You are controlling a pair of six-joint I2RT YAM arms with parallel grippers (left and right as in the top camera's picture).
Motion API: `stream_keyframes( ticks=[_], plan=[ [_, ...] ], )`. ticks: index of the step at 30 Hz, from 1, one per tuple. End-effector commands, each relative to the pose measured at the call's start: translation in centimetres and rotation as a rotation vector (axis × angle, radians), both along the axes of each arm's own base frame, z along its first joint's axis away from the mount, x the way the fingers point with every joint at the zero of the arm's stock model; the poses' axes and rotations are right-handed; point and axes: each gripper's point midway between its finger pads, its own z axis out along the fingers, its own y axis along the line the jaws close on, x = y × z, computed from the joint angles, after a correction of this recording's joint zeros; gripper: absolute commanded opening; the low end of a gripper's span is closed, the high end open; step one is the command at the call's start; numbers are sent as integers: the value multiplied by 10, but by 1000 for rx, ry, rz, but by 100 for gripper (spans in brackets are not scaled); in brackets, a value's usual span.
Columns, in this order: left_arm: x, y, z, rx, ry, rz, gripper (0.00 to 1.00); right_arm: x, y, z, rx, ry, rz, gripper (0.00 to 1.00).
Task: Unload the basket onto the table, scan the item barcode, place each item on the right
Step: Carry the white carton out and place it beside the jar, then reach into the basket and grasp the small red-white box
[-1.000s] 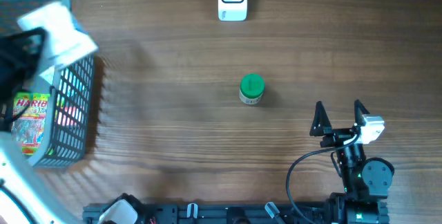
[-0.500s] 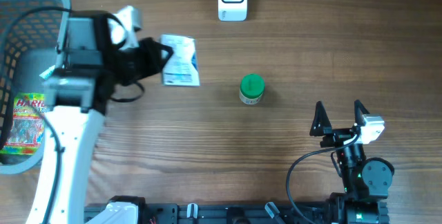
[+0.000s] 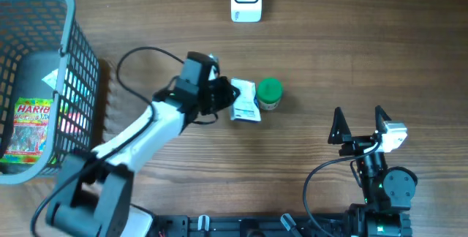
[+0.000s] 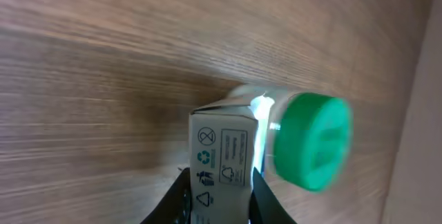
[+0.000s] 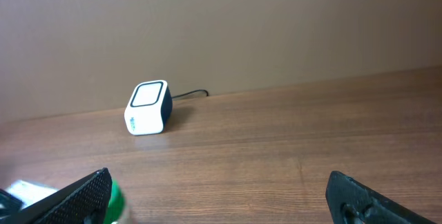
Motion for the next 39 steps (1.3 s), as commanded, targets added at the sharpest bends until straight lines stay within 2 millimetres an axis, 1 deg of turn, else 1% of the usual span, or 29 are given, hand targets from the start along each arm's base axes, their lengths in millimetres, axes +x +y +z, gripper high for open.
stream_keyframes(
  ticks=[1,3,4,5,7,9,10,13,16,17,19,20,21,23,24,25,26,29,30,32,33,34,35,36,37,39],
  plan=[
    [-1,3,-32,51,92,126,15,0,-2,1,7,-6,-12,100],
    [1,8,-37,80,91,143,15,0,-2,1,7,-6,-12,100],
    [1,9,-37,84,90,147,18,0,-2,1,7,-6,-12,100],
    [2,9,-37,84,85,148,25,0,-2,1,6,-6,-12,100],
    [4,9,-33,81,73,152,54,0,-2,1,6,-6,-12,100],
    [6,9,-24,73,49,151,78,0,-2,1,7,-6,-12,100],
    [7,8,-17,64,32,151,100,0,-2,1,7,-6,-12,100],
    [14,15,16,60,-66,184,100,0,-2,1,7,-6,-12,100],
    [19,32,72,88,-255,205,100,0,-2,1,7,-6,-12,100],
    [18,41,94,111,-330,212,100,0,-2,1,6,-6,-12,100],
    [17,69,139,192,-472,283,100,0,-2,1,6,-6,-12,100],
    [16,97,170,244,-557,365,100,0,-2,1,7,-6,-12,100],
    [16,118,192,282,-613,419,100,0,-2,1,7,-6,-12,100],
    [14,152,226,306,-681,509,100,0,-2,1,7,-6,-12,100],
    [13,177,247,304,-707,581,100,0,-2,1,7,-6,-12,100],
    [12,193,260,303,-721,625,100,0,-2,1,7,-6,-12,100],
    [9,224,283,304,-740,707,100,0,-2,1,7,-6,-12,100],
    [1,274,318,307,-755,821,100,0,-2,1,7,-6,-12,100],
    [-4,303,332,317,-752,885,100,0,-2,1,7,-6,-12,100],
    [-7,336,342,326,-723,963,100,0,-2,1,7,-6,-12,100],
    [-8,353,341,323,-688,1004,100,0,-2,1,6,-6,-12,100],
    [-9,370,334,309,-635,1048,100,0,-2,1,6,-6,-12,100],
    [-10,387,321,284,-567,1094,100,0,-2,1,7,-6,-12,100],
    [-10,396,312,263,-521,1119,100,0,-2,1,7,-6,-12,100],
    [-9,407,293,226,-445,1152,100,0,-2,1,7,-6,-12,100],
    [-12,428,245,187,-253,1220,100,0,-2,1,7,-6,-12,100]
  ],
)
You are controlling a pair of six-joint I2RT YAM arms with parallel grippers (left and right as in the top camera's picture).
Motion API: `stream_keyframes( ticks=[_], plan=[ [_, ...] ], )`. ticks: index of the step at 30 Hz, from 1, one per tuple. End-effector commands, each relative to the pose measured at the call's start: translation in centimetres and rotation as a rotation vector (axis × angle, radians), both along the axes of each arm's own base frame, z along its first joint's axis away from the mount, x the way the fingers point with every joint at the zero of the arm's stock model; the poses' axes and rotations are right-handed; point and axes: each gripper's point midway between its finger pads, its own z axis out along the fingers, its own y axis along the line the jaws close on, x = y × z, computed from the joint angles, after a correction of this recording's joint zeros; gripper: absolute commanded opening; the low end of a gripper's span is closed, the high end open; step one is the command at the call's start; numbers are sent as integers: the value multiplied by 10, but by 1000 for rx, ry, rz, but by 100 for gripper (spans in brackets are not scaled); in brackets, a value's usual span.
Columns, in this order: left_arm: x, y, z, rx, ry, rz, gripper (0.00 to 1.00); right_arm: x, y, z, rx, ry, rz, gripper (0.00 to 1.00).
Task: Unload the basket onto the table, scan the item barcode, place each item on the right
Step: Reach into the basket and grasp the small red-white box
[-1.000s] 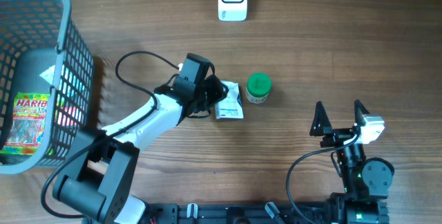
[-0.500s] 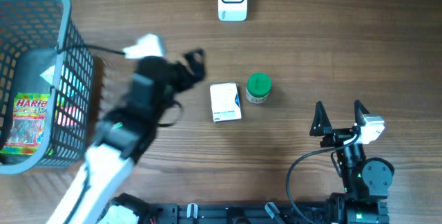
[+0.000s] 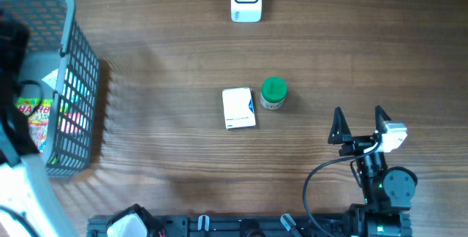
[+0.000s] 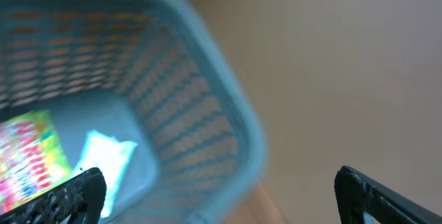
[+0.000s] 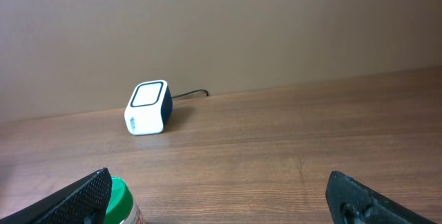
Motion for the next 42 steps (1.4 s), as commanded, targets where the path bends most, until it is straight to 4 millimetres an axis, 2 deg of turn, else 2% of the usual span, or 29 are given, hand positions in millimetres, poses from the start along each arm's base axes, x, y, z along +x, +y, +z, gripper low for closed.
stream_keyframes(
  ticks=[1,3,7,9,10,11,16,17,25,32,34,36,37,38,39,42],
  plan=[
    [6,25,-74,-257,150,54,100,0,-2,1,6,-6,-12,100],
    [5,33,-116,-337,270,85,100,0,-2,1,6,-6,-12,100],
    [8,35,-178,-454,441,92,100,0,-2,1,7,-6,-12,100],
    [1,30,-204,-530,528,109,100,0,-2,1,6,-6,-12,100],
    [-11,24,-224,-607,604,159,100,0,-2,1,7,-6,-12,100],
    [-18,22,-236,-635,656,185,100,0,-2,1,6,-6,-12,100],
    [-36,24,-274,-655,827,245,100,0,-2,1,7,-6,-12,100],
    [-38,23,-290,-666,868,249,100,0,-2,1,6,-6,-12,100],
    [-52,24,-324,-654,916,314,100,0,-2,1,7,-6,-12,100],
    [-59,18,-364,-644,895,313,99,0,-2,1,7,-6,-12,100],
    [-62,16,-366,-650,906,311,89,0,-2,1,7,-6,-12,100],
    [-61,15,-365,-650,905,298,61,0,-2,1,7,-6,-12,100],
    [-59,15,-362,-650,894,295,39,0,-2,1,7,-6,-12,100],
    [-57,16,-359,-648,883,292,24,0,-2,1,7,-6,-12,100],
    [-54,17,-353,-645,867,289,20,0,-2,1,7,-6,-12,100],
    [-43,24,-323,-621,813,284,21,0,-2,1,6,-6,-12,100]
  ],
)
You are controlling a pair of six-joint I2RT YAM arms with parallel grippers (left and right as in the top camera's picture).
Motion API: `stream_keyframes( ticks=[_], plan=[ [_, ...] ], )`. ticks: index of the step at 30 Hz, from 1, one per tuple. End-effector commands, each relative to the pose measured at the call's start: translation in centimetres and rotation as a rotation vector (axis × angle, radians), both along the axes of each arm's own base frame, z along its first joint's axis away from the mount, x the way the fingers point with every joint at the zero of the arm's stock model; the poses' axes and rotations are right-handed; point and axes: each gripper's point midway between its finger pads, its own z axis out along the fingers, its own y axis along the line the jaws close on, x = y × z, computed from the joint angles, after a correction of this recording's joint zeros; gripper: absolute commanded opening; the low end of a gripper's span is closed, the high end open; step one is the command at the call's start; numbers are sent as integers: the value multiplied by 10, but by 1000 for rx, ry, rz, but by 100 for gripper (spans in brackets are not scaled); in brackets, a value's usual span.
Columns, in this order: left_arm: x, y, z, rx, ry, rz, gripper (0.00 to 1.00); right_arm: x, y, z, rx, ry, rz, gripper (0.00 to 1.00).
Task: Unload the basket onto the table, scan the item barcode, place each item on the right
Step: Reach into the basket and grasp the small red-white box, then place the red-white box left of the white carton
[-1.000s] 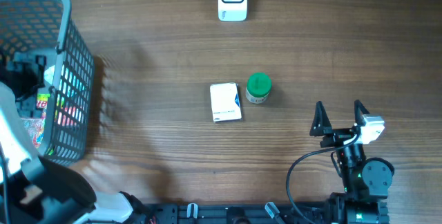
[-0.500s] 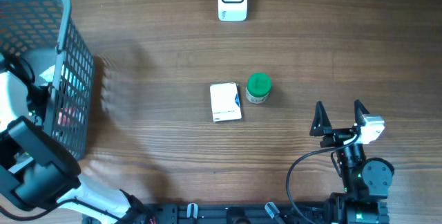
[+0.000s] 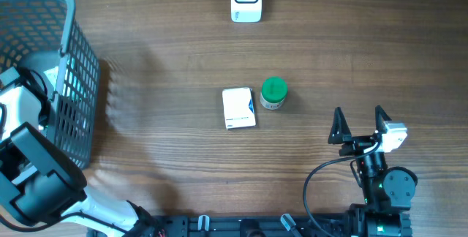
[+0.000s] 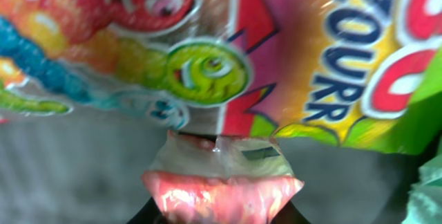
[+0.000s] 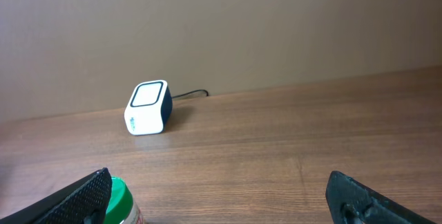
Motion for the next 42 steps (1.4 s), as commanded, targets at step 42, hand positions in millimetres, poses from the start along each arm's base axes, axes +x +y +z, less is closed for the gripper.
stream_keyframes(
  ticks=[42],
  plan=[
    [89,-340,95,232,-92,-1076,31,0,-2,1,7,-6,-12,100]
  ],
)
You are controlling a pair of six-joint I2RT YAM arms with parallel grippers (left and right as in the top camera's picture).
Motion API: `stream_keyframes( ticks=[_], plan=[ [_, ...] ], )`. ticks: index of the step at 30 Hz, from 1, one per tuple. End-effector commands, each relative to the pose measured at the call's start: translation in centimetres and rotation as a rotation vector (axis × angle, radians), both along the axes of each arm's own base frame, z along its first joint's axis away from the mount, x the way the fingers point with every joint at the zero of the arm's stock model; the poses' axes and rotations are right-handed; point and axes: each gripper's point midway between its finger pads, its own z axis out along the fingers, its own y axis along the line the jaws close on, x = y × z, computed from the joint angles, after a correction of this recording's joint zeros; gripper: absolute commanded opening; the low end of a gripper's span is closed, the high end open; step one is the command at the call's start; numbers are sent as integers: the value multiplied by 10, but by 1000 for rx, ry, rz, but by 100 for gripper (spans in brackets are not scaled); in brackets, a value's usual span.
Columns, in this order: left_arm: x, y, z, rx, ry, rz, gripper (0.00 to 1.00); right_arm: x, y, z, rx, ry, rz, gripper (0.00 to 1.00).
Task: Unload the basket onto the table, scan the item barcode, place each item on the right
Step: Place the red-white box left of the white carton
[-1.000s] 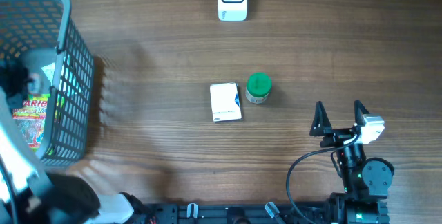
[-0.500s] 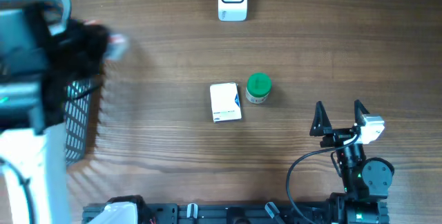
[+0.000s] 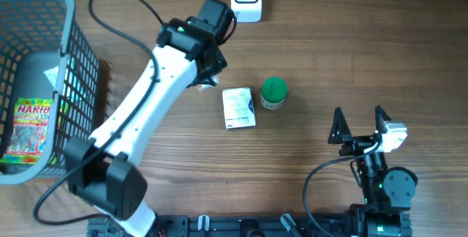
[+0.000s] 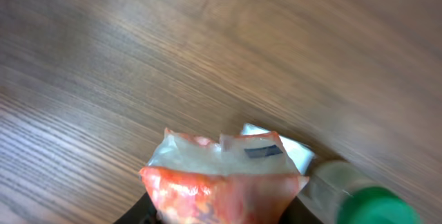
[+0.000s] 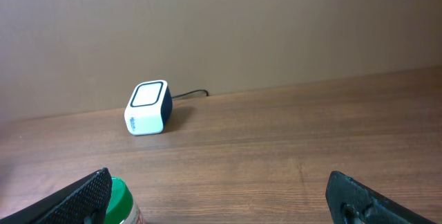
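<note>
My left gripper (image 4: 221,211) is shut on a clear pouch with red-orange filling (image 4: 224,179), held over the table. In the overhead view the left gripper (image 3: 204,76) hangs just left of the white box (image 3: 239,107) and below the white scanner. The pouch itself barely shows from above. The white scanner (image 5: 148,106) stands at the far table edge. My right gripper (image 3: 358,123) stands open at the front right, the right gripper (image 5: 221,198) holding nothing.
A green-capped bottle (image 3: 273,93) stands right of the white box; its cap (image 4: 373,207) shows beside the pouch. The grey basket (image 3: 77,69) at the left holds a Haribo bag (image 3: 33,123). The left arm's cable loops over the table.
My left gripper was down in the basket, shut on the pouch by the Haribo bag. Now it holds the pouch over the table near the white box. The right arm has not moved.
My left gripper first held the white box beside the green-capped bottle. Then the box lay free on the table and the gripper was open over the basket. Then it was shut on the pouch inside the basket, and now the pouch is out near the scanner.
</note>
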Motion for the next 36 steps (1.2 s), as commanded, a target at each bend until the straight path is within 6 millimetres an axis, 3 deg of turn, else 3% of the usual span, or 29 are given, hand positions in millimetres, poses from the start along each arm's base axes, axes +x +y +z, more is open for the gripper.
stream_keyframes(
  ticks=[1,8,9,11,12,14,16,19,22,23,25,27,29,32,36],
  plan=[
    [-11,13,-51,78,82,21,31,0,-2,1,7,-6,-12,100],
    [-39,20,-131,62,140,14,35,0,-2,1,6,-6,-12,100],
    [-45,16,-141,29,153,9,41,0,-2,1,6,-6,-12,100],
    [-46,7,-142,-19,159,1,79,0,-2,1,7,-6,-12,100],
    [-43,6,-137,-27,149,1,94,0,-2,1,7,-6,-12,100],
    [-29,-3,-115,-57,102,-27,100,0,-2,1,7,-6,-12,100],
    [-6,-19,-65,-102,13,-106,100,0,-2,1,7,-6,-12,100],
    [19,-11,15,-70,-136,-105,100,0,-2,1,7,-6,-12,100],
    [34,38,123,21,-349,21,100,0,-2,1,7,-6,-12,100],
    [34,51,141,39,-387,55,100,0,-2,1,7,-6,-12,100],
    [29,115,193,99,-501,217,100,0,-2,1,7,-6,-12,100],
    [20,158,206,102,-527,341,100,0,-2,1,7,-6,-12,100],
    [5,207,207,103,-511,490,100,0,-2,1,7,-6,-12,100],
    [-19,273,194,74,-444,671,100,0,-2,1,7,-6,-12,100],
    [-38,352,171,59,-352,688,100,0,-2,1,7,-6,-12,99]
  ],
)
